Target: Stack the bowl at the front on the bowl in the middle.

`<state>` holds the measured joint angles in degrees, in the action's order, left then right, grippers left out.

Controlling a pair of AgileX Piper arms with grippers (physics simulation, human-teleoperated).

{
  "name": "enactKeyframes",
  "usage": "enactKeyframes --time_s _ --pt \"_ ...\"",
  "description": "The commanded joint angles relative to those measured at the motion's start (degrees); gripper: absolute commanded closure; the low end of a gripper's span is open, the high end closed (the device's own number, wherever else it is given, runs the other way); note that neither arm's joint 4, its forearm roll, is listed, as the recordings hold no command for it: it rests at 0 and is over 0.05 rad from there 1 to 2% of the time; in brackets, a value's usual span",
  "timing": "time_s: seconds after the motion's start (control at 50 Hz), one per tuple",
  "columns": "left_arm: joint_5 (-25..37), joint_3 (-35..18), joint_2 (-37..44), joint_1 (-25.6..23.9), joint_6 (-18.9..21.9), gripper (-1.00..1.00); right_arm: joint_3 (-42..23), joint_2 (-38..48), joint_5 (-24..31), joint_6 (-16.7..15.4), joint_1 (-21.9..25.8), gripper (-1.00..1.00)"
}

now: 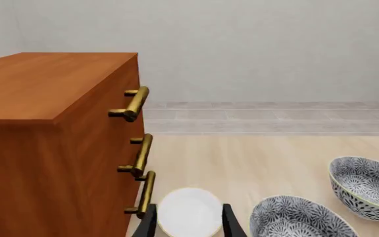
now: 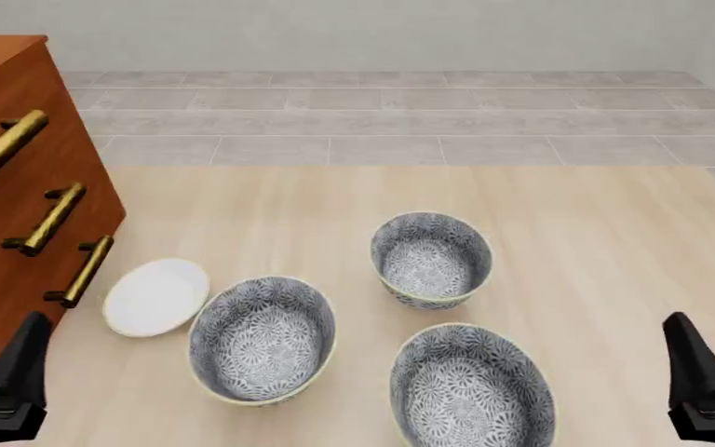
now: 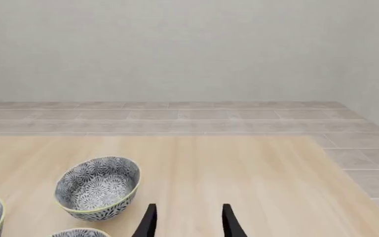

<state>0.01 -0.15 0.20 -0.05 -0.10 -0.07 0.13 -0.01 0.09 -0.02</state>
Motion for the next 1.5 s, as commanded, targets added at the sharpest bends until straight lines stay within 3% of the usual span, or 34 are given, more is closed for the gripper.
enactKeyframes --time_s 0.02,0.42,0.56,0.76,0.88,0.96,1.2,1.5 --pt "0.1 -0.3 0.5 -0.2 -0.3 -1.00 -0.1 0.2 0.1 0.3 0.2 -1.00" --pt "1.6 0.1 0.1 -0.1 0.6 -1.00 -0.3 2.5 -1.0 1.8 1.0 -1.00" --pt "1.2 0.1 1.3 0.1 0.6 -1.00 -2.8 11.6 -6.3 3.5 3.4 -1.00" --pt "2.8 0.1 0.1 0.4 0.6 -1.00 -7.4 27.5 -12.2 8.7 5.3 -1.00" --pt "1.9 0.1 1.4 0.3 0.5 -1.00 -10.3 32.6 -11.8 10.8 7.1 -1.00" --pt "1.3 0.1 2.0 0.3 0.5 -1.00 -12.8 38.4 -11.8 10.7 7.2 -1.00" --pt "-0.2 0.1 3.9 0.3 0.3 -1.00 -19.5 43.4 -6.4 9.8 8.2 -1.00" --pt "-0.9 0.1 5.7 -0.5 0.0 -1.00 -27.0 56.7 -1.3 13.1 11.5 -1.00"
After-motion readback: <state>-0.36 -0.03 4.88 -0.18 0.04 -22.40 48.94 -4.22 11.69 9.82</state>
